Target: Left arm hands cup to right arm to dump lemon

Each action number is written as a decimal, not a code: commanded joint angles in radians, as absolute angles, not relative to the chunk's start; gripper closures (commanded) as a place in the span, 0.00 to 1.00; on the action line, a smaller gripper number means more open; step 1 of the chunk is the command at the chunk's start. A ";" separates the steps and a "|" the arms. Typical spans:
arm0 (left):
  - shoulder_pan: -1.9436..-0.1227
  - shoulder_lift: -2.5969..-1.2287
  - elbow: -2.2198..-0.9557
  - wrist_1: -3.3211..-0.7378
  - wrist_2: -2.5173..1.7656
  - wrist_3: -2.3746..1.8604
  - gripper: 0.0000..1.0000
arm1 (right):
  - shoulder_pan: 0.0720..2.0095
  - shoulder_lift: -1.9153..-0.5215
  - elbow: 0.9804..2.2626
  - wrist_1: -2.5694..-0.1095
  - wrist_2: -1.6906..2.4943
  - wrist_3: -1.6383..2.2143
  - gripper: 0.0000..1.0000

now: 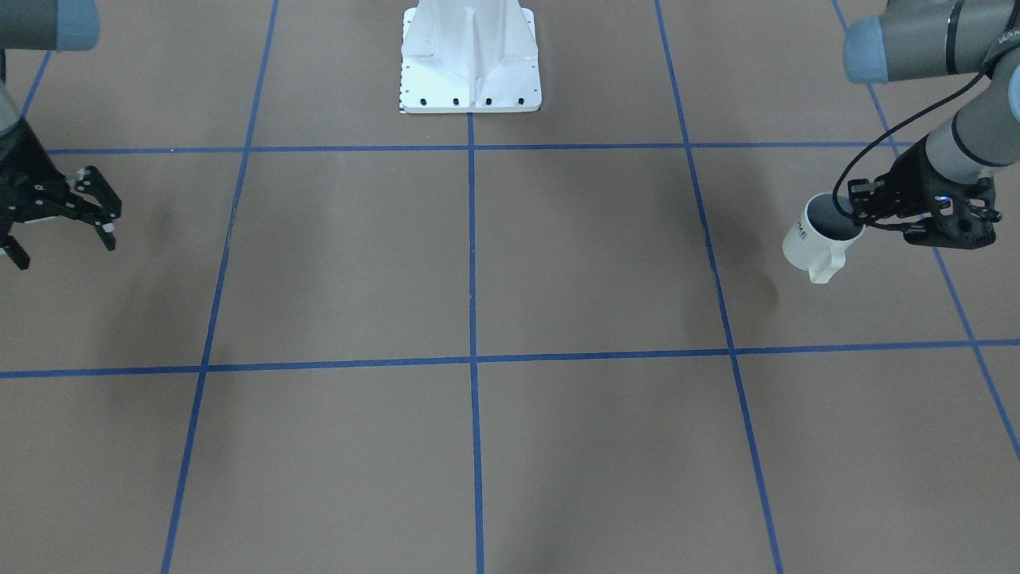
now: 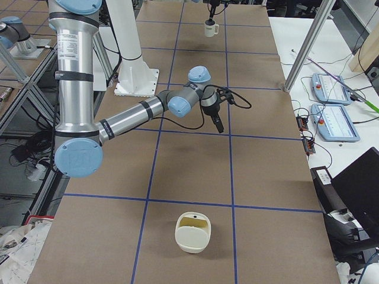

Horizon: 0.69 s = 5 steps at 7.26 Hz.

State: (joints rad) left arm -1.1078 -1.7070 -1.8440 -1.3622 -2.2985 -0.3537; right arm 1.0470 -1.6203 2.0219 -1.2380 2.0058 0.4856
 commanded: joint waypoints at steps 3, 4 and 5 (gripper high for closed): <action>-1.103 -1.666 -1.767 -1.333 -2.303 -0.341 1.00 | 1.137 -1.674 2.020 -1.246 2.109 0.425 0.00; -1.103 -1.655 -1.769 -1.330 -2.303 -0.309 1.00 | 1.137 -1.674 2.019 -1.246 2.109 0.425 0.00; -1.103 -1.655 -1.769 -1.327 -2.304 -0.308 0.97 | 1.137 -1.674 2.020 -1.246 2.109 0.425 0.00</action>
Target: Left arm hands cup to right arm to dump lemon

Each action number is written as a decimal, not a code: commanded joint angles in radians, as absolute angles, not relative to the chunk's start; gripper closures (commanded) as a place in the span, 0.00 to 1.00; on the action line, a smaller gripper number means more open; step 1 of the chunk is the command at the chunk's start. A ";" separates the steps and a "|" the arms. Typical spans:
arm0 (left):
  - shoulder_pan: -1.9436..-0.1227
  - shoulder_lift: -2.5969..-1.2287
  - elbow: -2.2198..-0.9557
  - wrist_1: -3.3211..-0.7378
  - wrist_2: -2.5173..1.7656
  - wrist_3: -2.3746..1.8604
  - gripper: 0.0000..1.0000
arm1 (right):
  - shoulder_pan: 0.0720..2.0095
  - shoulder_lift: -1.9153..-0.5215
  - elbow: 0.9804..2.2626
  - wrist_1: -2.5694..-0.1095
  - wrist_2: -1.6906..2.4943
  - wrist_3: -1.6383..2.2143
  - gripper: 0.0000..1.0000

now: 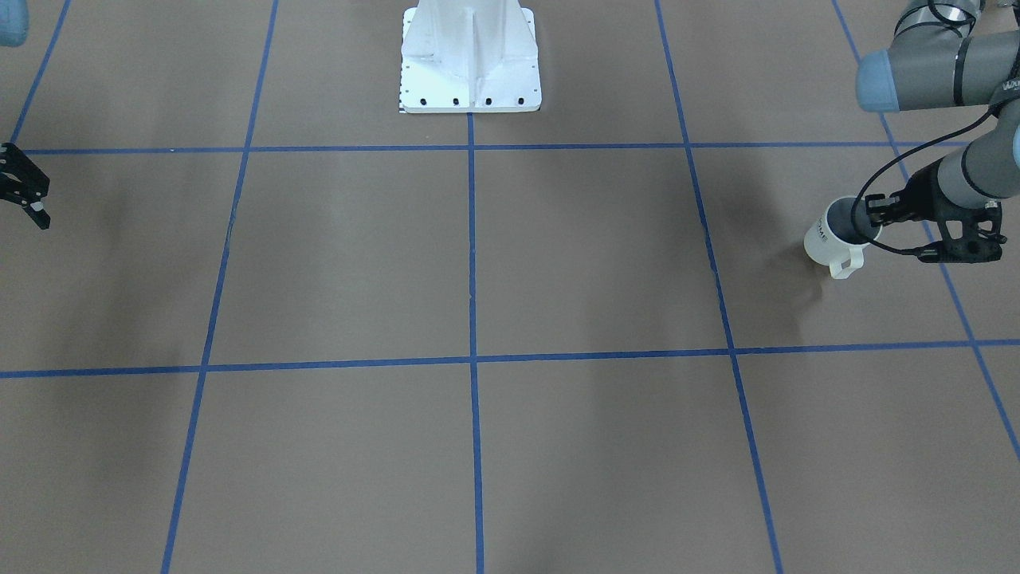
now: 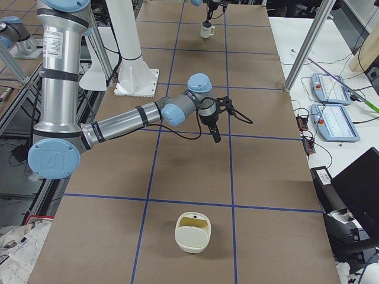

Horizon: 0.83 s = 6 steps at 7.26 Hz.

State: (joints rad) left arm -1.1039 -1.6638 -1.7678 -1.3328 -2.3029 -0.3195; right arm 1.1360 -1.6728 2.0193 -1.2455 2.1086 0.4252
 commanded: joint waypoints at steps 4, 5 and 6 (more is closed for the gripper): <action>-1.184 -1.609 -1.900 -1.331 -2.392 -0.281 0.00 | 1.199 -1.729 2.016 -1.252 2.200 0.420 0.00; -1.257 -1.608 -1.890 -1.330 -2.390 -0.165 0.00 | 1.231 -1.755 2.007 -1.252 2.213 0.353 0.00; -1.314 -1.595 -1.864 -1.331 -2.375 -0.088 0.00 | 1.294 -1.776 1.991 -1.278 2.235 0.271 0.00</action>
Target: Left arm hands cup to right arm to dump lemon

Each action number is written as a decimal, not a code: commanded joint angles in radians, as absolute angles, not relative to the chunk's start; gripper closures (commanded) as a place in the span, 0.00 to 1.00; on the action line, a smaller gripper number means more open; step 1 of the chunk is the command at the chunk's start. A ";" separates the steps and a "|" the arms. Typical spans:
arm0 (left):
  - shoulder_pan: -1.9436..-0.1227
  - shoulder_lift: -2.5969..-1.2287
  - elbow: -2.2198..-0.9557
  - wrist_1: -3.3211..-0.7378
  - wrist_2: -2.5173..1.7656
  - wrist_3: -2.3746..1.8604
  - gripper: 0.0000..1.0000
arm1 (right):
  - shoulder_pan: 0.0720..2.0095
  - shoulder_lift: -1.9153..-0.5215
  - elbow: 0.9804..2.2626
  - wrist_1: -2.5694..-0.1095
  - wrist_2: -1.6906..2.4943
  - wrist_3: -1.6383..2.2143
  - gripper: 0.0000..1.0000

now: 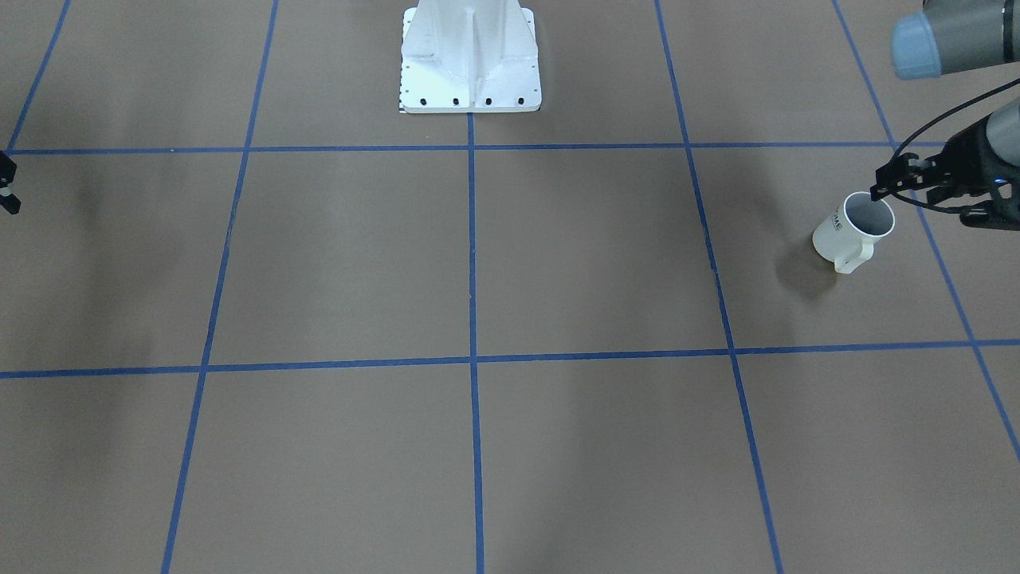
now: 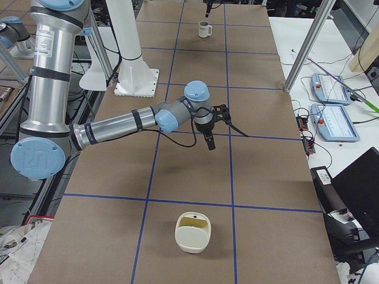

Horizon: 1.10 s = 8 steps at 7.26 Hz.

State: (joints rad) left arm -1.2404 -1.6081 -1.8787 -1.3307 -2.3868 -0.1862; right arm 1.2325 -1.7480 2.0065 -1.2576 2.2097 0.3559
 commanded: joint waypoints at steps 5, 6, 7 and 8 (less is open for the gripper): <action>-1.505 -1.594 -1.706 -1.332 -2.315 0.140 0.00 | 1.485 -1.778 1.971 -1.676 2.264 -0.041 0.00; -1.525 -1.598 -1.665 -1.335 -2.318 0.138 0.00 | 1.486 -1.778 1.974 -1.710 2.264 -0.040 0.00; -1.525 -1.603 -1.646 -1.335 -2.318 0.137 0.00 | 1.486 -1.773 1.973 -1.713 2.264 -0.041 0.00; -1.525 -1.603 -1.643 -1.336 -2.318 0.132 0.00 | 1.486 -1.766 1.973 -1.712 2.263 -0.041 0.00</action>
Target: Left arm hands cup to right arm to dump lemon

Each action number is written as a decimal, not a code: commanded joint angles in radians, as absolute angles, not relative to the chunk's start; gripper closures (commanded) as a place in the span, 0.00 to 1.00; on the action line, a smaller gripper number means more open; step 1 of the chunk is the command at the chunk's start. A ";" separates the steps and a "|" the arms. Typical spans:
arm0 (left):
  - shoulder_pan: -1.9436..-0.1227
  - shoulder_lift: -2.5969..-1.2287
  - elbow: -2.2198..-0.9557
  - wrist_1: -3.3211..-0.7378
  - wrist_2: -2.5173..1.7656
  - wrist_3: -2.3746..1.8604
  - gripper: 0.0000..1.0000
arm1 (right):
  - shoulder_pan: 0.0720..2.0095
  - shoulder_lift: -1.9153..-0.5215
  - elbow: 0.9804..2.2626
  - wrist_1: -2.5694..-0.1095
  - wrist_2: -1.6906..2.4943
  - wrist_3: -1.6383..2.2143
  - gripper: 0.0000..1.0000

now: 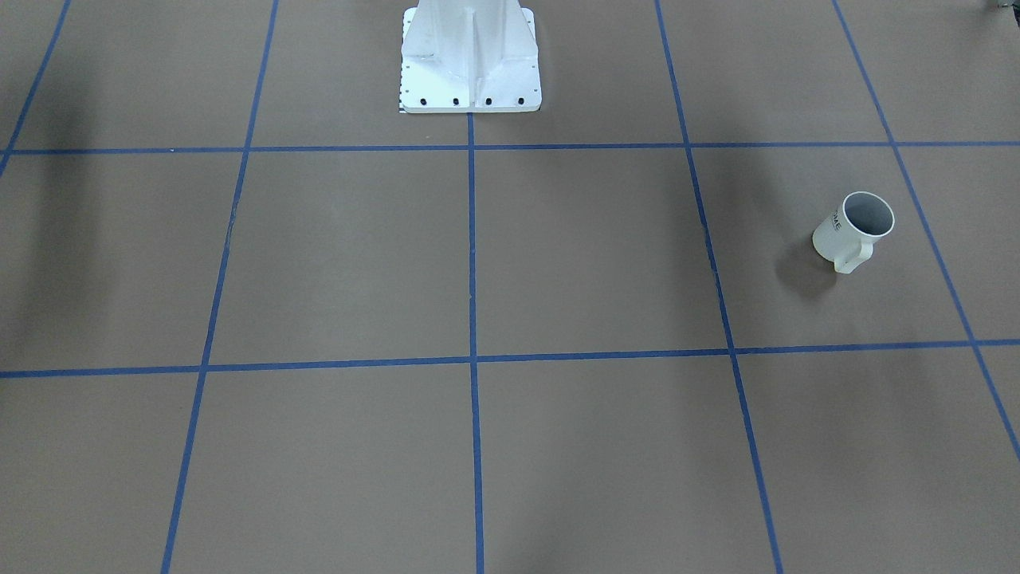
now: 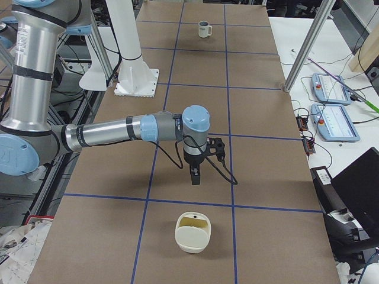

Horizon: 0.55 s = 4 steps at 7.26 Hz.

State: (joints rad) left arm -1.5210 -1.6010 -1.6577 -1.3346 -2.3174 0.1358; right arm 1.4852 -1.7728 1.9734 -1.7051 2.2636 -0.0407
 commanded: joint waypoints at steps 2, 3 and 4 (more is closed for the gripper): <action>-1.525 -1.605 -1.640 -1.341 -2.318 0.130 0.00 | 1.485 -1.764 1.973 -1.709 2.264 -0.040 0.00; -1.525 -1.605 -1.641 -1.342 -2.316 0.133 0.00 | 1.486 -1.764 1.976 -1.704 2.263 -0.040 0.00; -1.523 -1.606 -1.640 -1.342 -2.316 0.133 0.00 | 1.485 -1.755 1.974 -1.704 2.263 -0.040 0.00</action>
